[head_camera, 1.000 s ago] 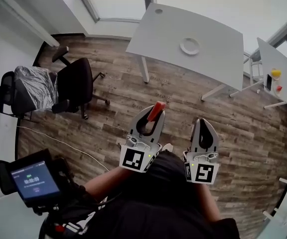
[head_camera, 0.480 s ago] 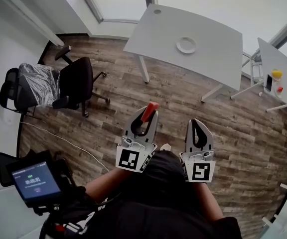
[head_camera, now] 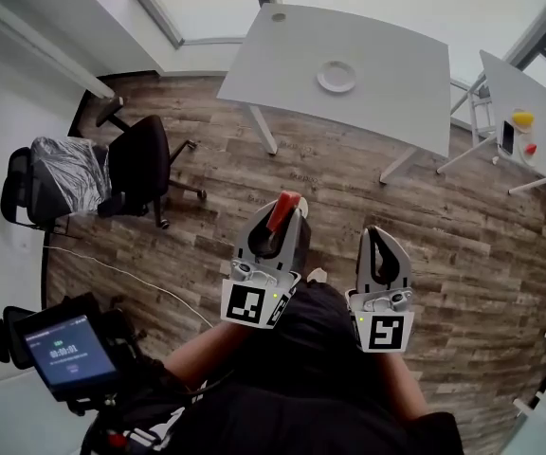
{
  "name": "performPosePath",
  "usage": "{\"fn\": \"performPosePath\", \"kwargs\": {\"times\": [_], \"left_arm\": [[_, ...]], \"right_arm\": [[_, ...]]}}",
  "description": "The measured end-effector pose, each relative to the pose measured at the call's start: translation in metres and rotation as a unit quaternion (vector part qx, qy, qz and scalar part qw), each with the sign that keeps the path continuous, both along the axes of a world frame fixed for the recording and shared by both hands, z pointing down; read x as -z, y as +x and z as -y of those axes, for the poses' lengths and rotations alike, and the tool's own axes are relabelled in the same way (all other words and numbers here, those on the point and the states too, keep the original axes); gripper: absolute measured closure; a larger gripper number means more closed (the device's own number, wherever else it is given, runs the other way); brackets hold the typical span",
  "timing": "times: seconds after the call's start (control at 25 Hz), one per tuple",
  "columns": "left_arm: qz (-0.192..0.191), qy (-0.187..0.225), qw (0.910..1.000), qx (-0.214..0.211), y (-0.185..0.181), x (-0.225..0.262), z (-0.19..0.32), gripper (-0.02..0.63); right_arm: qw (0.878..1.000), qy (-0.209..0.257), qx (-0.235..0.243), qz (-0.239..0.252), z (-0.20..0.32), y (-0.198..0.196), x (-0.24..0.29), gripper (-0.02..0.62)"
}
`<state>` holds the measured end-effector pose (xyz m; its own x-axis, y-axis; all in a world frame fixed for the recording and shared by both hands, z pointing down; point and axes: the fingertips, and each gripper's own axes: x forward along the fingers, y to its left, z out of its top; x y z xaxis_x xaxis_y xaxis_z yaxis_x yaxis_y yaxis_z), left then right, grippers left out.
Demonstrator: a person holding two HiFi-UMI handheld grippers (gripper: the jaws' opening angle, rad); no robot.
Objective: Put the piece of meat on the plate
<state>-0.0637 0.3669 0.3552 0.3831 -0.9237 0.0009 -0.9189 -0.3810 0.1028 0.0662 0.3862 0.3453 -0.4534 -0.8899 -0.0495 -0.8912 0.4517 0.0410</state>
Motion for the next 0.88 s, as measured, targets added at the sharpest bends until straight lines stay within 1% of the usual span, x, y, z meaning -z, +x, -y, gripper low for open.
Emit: {"fn": "performPosePath", "kwargs": {"times": [0.12,0.28,0.4,0.56,0.64,0.76,0.88], "left_arm": [[-0.005,0.001,0.9999,-0.009,0.008,-0.005,0.015,0.512],[-0.012,0.009,0.9997,-0.020,0.015,0.000,0.016,0.512],[-0.016,0.017,0.9994,-0.024,0.020,0.003,0.019,0.512],[-0.015,0.023,0.9992,-0.030,0.022,0.002,0.020,0.512],[-0.016,0.019,0.9992,-0.031,0.020,-0.002,0.038,0.512],[-0.013,0.011,0.9991,-0.040,0.016,-0.010,0.085,0.512],[-0.011,0.005,0.9986,-0.052,0.015,-0.014,0.117,0.512]], "right_arm": [[1.000,-0.011,-0.009,0.002,0.013,0.006,-0.008,0.591],[1.000,-0.011,-0.021,-0.010,0.009,0.013,-0.006,0.591],[0.999,-0.018,-0.030,-0.007,0.011,0.021,-0.007,0.591],[0.999,-0.011,-0.035,0.001,0.014,0.022,-0.002,0.591],[0.999,-0.012,-0.035,0.004,0.033,0.019,-0.003,0.591],[0.999,-0.021,-0.040,0.001,0.080,0.011,-0.009,0.591],[0.999,-0.029,-0.046,0.004,0.112,0.005,-0.010,0.591]]}}
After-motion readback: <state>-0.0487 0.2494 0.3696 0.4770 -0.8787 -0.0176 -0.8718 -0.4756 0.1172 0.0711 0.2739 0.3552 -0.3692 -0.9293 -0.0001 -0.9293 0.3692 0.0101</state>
